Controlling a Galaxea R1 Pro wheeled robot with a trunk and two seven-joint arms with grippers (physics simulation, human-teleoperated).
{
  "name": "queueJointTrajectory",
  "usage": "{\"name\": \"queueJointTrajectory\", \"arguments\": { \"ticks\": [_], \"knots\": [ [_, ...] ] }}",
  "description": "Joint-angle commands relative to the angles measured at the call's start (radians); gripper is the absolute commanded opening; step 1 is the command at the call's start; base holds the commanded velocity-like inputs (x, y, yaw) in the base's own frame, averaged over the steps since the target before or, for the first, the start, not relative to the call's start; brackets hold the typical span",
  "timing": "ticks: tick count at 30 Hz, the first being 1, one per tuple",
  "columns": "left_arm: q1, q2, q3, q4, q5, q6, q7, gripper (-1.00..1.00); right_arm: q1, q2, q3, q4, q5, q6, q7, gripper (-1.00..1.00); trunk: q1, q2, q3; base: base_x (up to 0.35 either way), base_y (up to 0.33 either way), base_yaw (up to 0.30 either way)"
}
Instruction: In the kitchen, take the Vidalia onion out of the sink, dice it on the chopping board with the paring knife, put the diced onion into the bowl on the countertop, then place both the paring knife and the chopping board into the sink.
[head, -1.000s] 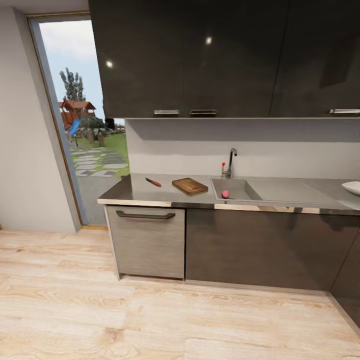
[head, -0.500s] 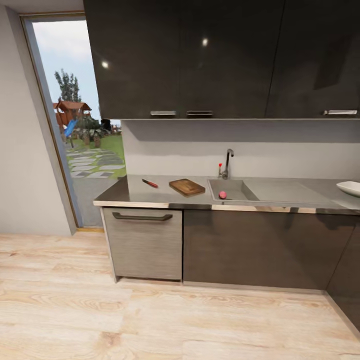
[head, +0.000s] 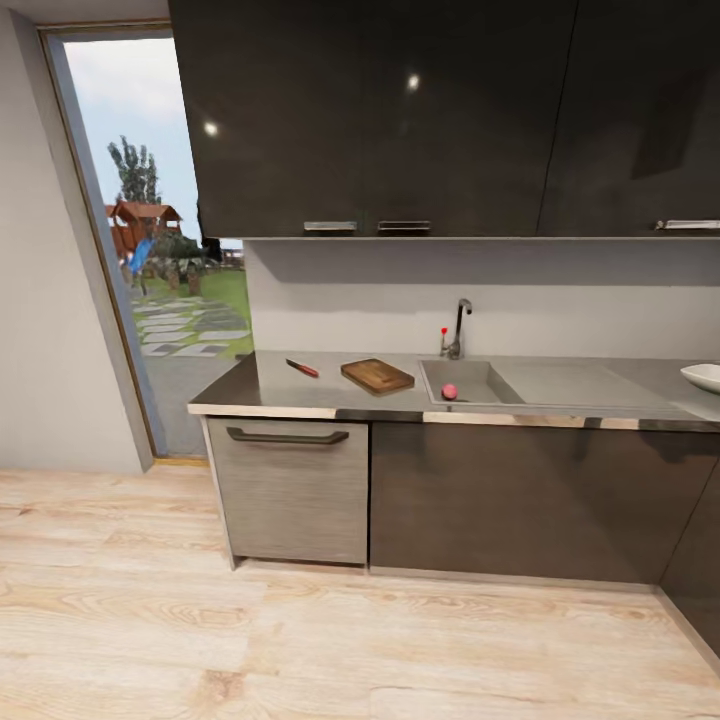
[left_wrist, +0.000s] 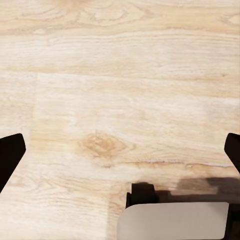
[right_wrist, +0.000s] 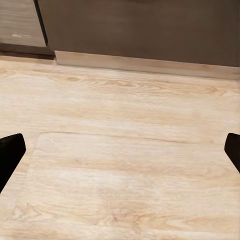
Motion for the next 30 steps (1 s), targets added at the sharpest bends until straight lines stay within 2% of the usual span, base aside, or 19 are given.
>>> {"name": "queueJointTrajectory", "arguments": {
  "ticks": [1, 11, 15, 17, 19, 20, 21, 22, 23, 24, 25, 26, 29, 30],
  "knots": [
    [0.000, 0.000, 0.001, -0.001, 0.001, -0.001, 0.000, 1.00, 0.000, 0.000, 0.000, 0.000, 0.000, -0.002, -0.001, 1.00, 0.000, 0.000, -0.001, 0.001, 0.001, 0.000],
    [0.000, -0.002, 0.001, -0.001, 0.001, -0.001, 0.001, 1.00, -0.001, 0.007, 0.000, -0.012, -0.002, 0.007, -0.010, 1.00, 0.000, 0.000, -0.001, 0.000, 0.000, 0.000],
    [0.000, -0.002, 0.001, -0.002, 0.001, 0.001, 0.001, 1.00, -0.002, 0.023, 0.000, -0.088, -0.004, 0.036, -0.077, 1.00, 0.000, 0.000, -0.001, 0.000, 0.000, 0.000],
    [0.000, -0.003, 0.001, 0.000, 0.001, 0.002, 0.001, 1.00, -0.005, 0.044, 0.000, -0.174, -0.003, 0.094, -0.143, 1.00, 0.000, 0.000, -0.001, 0.000, 0.000, 0.000],
    [0.000, -0.003, 0.001, 0.001, 0.002, 0.003, 0.001, 1.00, -0.014, 0.068, 0.001, -0.285, -0.001, 0.195, -0.219, 1.00, 0.000, 0.000, -0.001, 0.000, 0.000, 0.000],
    [0.000, -0.003, 0.001, 0.001, 0.002, 0.003, 0.001, 1.00, -0.021, 0.083, 0.002, -0.364, 0.000, 0.279, -0.266, 1.00, 0.000, 0.000, -0.001, 0.000, 0.000, 0.000],
    [0.000, -0.003, 0.001, 0.001, 0.002, 0.003, 0.001, 1.00, -0.026, 0.090, 0.003, -0.403, 0.000, 0.323, -0.286, 1.00, 0.000, 0.000, -0.001, 0.000, 0.000, 0.000],
    [0.000, -0.004, 0.001, 0.001, 0.002, 0.003, 0.000, 1.00, -0.041, 0.103, 0.004, -0.479, 0.000, 0.410, -0.316, 1.00, 0.000, 0.000, -0.001, 0.000, 0.000, 0.000],
    [0.000, -0.004, 0.001, 0.001, 0.002, 0.003, 0.000, 1.00, -0.052, 0.109, 0.005, -0.514, 0.001, 0.452, -0.327, 1.00, 0.000, 0.000, -0.001, 0.000, 0.000, 0.000],
    [0.000, -0.004, 0.001, 0.001, 0.002, 0.003, 0.000, 1.00, -0.078, 0.118, 0.005, -0.577, 0.001, 0.530, -0.343, 1.00, 0.000, 0.000, -0.001, 0.000, 0.000, 0.000],
    [0.000, -0.004, 0.001, 0.001, 0.002, 0.003, 0.000, 1.00, -0.094, 0.121, 0.005, -0.604, 0.001, 0.566, -0.349, 1.00, 0.000, 0.000, -0.001, 0.000, 0.000, 0.000],
    [0.000, -0.004, 0.001, 0.001, 0.002, 0.003, 0.000, 1.00, -0.130, 0.127, 0.006, -0.646, 0.001, 0.633, -0.359, 1.00, 0.000, 0.000, -0.001, 0.000, 0.000, 0.000],
    [0.000, -0.005, 0.001, 0.001, 0.002, 0.004, 0.000, 1.00, -0.226, 0.135, 0.006, -0.693, 0.000, 0.755, -0.372, 1.00, 0.000, 0.000, -0.001, 0.000, 0.000, 0.000],
    [0.000, -0.005, 0.001, 0.001, 0.002, 0.004, 0.001, 1.00, -0.280, 0.140, 0.006, -0.704, 0.000, 0.814, -0.376, 1.00, 0.000, 0.000, -0.001, 0.000, 0.000, 0.000]
  ]
}}
